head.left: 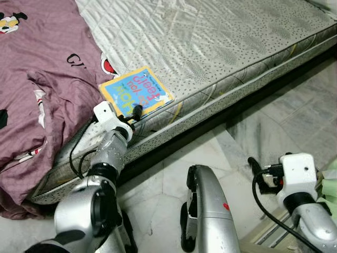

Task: Clean up the room

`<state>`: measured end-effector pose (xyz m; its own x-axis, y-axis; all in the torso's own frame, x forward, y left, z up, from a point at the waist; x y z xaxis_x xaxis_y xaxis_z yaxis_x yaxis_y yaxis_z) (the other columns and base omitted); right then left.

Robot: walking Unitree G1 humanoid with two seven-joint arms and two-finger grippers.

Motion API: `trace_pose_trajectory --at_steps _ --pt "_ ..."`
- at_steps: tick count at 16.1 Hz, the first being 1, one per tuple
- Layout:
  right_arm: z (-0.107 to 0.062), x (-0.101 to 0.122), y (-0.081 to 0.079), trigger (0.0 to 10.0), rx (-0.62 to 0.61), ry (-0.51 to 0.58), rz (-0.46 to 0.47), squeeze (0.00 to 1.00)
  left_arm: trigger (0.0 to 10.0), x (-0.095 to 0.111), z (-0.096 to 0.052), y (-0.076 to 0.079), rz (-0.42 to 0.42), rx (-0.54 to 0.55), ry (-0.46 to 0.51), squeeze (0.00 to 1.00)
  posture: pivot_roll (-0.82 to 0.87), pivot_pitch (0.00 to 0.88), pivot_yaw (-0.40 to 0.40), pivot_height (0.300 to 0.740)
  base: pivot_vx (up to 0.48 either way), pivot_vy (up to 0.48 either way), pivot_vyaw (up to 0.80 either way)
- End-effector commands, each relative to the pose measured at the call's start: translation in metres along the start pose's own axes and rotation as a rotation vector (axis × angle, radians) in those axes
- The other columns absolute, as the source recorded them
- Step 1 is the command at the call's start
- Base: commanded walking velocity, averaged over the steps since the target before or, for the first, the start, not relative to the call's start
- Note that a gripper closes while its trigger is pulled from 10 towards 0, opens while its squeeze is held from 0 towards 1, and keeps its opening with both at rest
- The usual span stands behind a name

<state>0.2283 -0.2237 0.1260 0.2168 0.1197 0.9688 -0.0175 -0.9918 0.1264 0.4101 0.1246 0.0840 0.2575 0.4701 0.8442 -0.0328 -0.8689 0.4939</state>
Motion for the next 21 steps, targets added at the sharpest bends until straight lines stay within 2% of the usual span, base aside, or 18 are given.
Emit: trace_pose_trajectory --at_steps 1,2,5,9,21 --pt "-0.003 0.001 0.006 10.0 -0.02 -0.007 -0.018 0.0 10.0 -0.029 -0.003 0.006 -0.061 -0.027 -0.11 0.0 -0.29 0.216 -0.059 0.526 0.0 0.0 0.0" --pt "-0.002 0.002 0.007 10.0 -0.024 -0.004 -0.023 0.0 0.0 -0.034 -0.005 0.011 -0.154 -0.088 -0.124 0.0 -0.29 0.212 -0.06 0.526 0.0 0.0 0.0" --pt "0.001 0.005 0.008 10.0 -0.021 0.008 -0.037 0.0 0.0 -0.034 -0.006 0.006 -0.253 -0.076 -0.104 0.0 -0.3 0.198 -0.061 0.526 0.0 0.0 0.0" --pt "0.006 0.006 0.007 10.0 -0.015 0.016 -0.042 0.0 0.0 -0.034 -0.008 -0.001 -0.299 -0.071 -0.092 0.0 -0.29 0.182 -0.066 0.526 0.0 0.0 0.0" --pt "0.028 0.016 0.003 10.0 0.009 0.067 -0.059 0.0 0.0 -0.024 -0.008 -0.015 -0.309 -0.017 -0.055 0.0 -0.27 0.125 -0.071 0.526 0.0 0.0 0.0"
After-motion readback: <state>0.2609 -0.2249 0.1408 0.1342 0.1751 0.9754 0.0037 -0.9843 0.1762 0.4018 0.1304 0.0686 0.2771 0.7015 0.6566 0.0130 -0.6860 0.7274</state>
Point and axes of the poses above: a point about 5 cm out from each wrist's last joint towards the gripper, its own z axis pointing out of the wrist towards the gripper, its own x axis along the axis of the wrist's last joint, y = z × x, the point moved 4 cm from there along z, pointing out of the wrist towards the gripper, and after that the axes turned 9 degrees about z, right-handed, at the moved point
